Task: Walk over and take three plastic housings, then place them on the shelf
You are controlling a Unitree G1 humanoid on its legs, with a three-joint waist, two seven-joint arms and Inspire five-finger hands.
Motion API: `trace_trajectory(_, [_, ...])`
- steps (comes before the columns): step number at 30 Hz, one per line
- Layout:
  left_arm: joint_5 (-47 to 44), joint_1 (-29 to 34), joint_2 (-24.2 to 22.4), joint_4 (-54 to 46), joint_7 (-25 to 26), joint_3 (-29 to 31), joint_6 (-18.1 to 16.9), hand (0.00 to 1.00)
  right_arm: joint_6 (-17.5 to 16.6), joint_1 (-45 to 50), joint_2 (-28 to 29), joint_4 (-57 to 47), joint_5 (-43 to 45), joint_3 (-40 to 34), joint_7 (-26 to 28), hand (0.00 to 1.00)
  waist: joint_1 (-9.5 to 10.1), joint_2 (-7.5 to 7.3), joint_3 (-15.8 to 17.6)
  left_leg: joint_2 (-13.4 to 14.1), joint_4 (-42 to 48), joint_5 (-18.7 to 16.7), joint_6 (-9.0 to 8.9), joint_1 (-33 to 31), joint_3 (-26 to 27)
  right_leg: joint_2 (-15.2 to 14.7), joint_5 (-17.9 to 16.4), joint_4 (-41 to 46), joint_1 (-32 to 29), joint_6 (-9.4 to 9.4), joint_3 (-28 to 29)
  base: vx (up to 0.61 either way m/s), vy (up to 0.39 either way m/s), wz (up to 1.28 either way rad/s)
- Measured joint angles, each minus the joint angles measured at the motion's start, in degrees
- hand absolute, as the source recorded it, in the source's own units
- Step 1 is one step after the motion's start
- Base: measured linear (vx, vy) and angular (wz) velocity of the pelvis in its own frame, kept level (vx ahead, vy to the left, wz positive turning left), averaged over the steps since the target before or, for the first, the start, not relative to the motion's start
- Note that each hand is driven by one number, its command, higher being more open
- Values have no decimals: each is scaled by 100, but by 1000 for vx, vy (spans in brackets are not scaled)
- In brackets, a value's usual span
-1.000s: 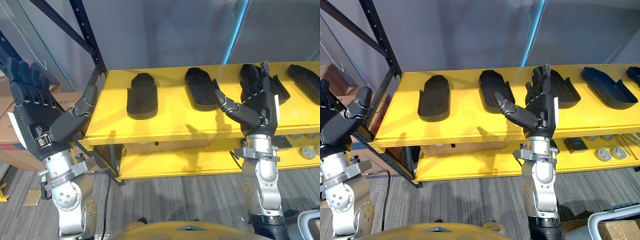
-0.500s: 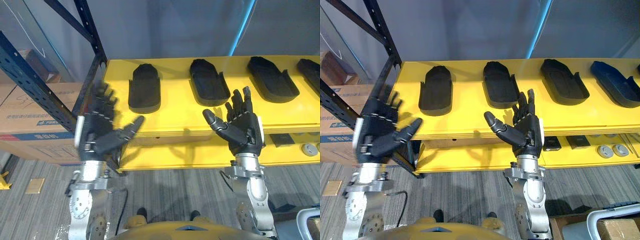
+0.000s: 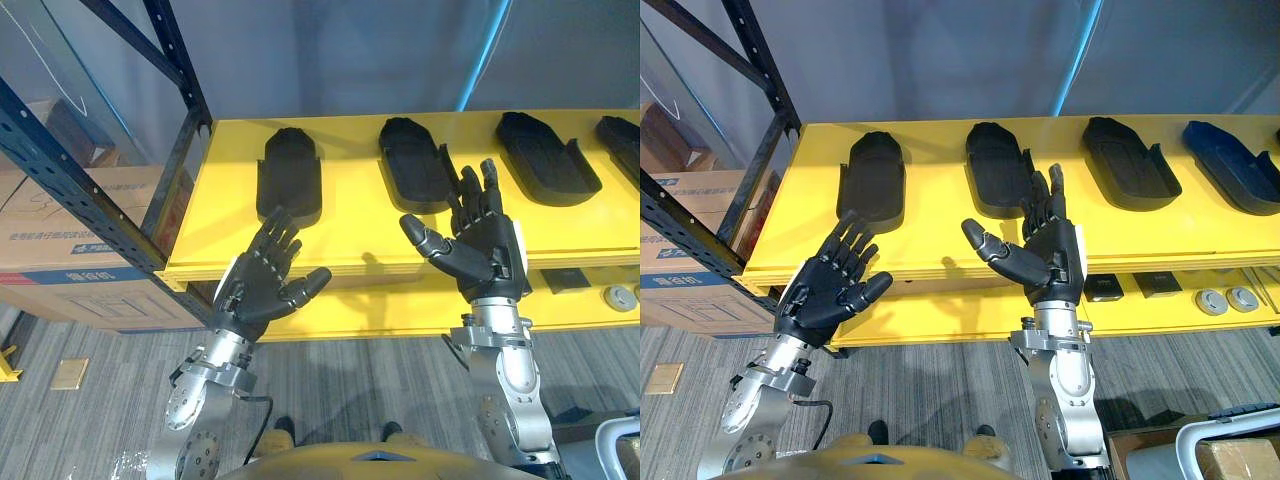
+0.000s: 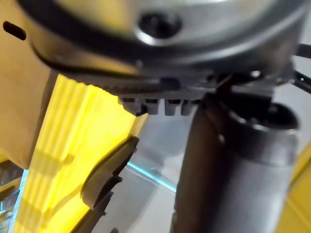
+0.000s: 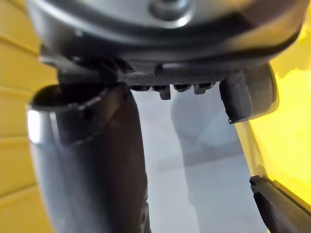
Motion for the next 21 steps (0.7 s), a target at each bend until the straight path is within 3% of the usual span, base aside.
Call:
trace_trajectory(11, [79,-38,-19,18,773,-210,-11,100,0,35,1,1,2,13,19,100,-85,-2,-11,6,-7,-3,-4,9,57,0,11,-9,-15,12,40,-1,1,-1])
trace_trajectory(21, [126,-272,-31,243,1370,-193,-270,100,-2,252,2,4,1,119,153,100,-152,-24,-183,25,2,-58,10,47,299,9,72,-10,-108,39,287,-20,9,-12])
